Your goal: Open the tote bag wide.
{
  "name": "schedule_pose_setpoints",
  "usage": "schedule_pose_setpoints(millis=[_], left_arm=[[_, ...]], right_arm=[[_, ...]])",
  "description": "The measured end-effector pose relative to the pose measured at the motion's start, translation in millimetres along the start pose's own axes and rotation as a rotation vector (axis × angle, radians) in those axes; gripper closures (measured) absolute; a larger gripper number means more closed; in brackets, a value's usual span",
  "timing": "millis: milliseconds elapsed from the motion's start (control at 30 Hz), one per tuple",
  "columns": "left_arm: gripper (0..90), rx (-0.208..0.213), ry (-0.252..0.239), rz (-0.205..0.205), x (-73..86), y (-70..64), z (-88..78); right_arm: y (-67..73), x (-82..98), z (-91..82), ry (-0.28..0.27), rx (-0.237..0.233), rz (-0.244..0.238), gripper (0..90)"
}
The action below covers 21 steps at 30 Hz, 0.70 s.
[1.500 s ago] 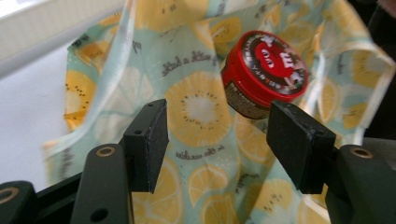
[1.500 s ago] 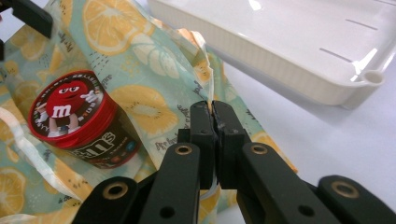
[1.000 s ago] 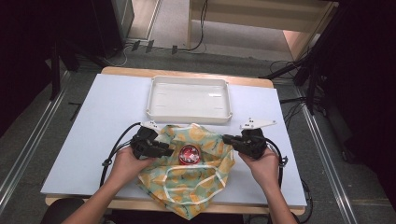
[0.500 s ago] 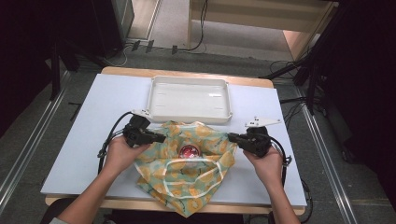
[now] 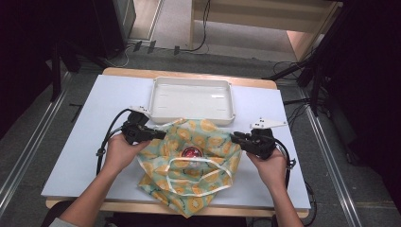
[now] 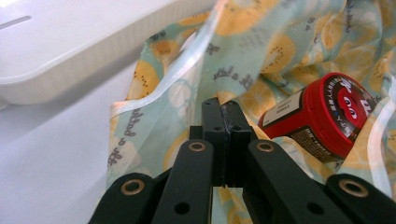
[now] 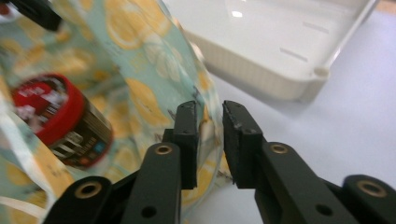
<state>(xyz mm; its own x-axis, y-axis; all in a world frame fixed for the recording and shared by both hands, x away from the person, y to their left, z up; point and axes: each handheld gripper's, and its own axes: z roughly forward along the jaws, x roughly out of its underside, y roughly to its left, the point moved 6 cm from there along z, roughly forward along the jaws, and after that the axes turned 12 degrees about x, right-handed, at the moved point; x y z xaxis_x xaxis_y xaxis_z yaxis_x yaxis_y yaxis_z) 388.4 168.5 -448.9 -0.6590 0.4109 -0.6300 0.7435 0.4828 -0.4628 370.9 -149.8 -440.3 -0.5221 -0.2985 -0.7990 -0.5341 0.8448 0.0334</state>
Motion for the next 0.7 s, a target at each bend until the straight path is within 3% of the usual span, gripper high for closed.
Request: schedule_pose_setpoints(millis=[133,200,367,400,500,567,700], left_arm=[[90.0,0.016,-0.007,-0.016,-2.1,-0.7,0.7],[90.0,0.024,-0.009,-0.005,-5.3,-4.8,0.3],[90.0,0.034,-0.003,0.000,-8.7,-7.3,2.1],[90.0,0.043,-0.001,-0.002,-9.7,-8.1,4.6],[90.0,0.044,0.006,0.001,-10.0,-8.3,7.2],[90.0,0.041,0.003,-0.007,-10.2,-7.4,8.0],[90.0,0.040,0.005,-0.010,-10.9,-4.2,7.0]], right_arm=[[12.2,-11.6,-13.9,-0.035,-0.005,-0.024,73.8],[22.8,-19.5,-23.1,-0.052,-0.018,-0.042,75.4],[33.3,-23.3,-28.6,-0.056,-0.051,-0.039,75.8],[38.7,-20.8,-25.0,-0.039,-0.074,-0.052,83.8],[45.6,-13.6,-16.1,-0.009,-0.113,-0.056,90.0],[55.0,1.5,-0.4,0.040,-0.149,-0.060,90.0],[64.5,18.3,11.2,0.079,-0.171,-0.068,90.0]])
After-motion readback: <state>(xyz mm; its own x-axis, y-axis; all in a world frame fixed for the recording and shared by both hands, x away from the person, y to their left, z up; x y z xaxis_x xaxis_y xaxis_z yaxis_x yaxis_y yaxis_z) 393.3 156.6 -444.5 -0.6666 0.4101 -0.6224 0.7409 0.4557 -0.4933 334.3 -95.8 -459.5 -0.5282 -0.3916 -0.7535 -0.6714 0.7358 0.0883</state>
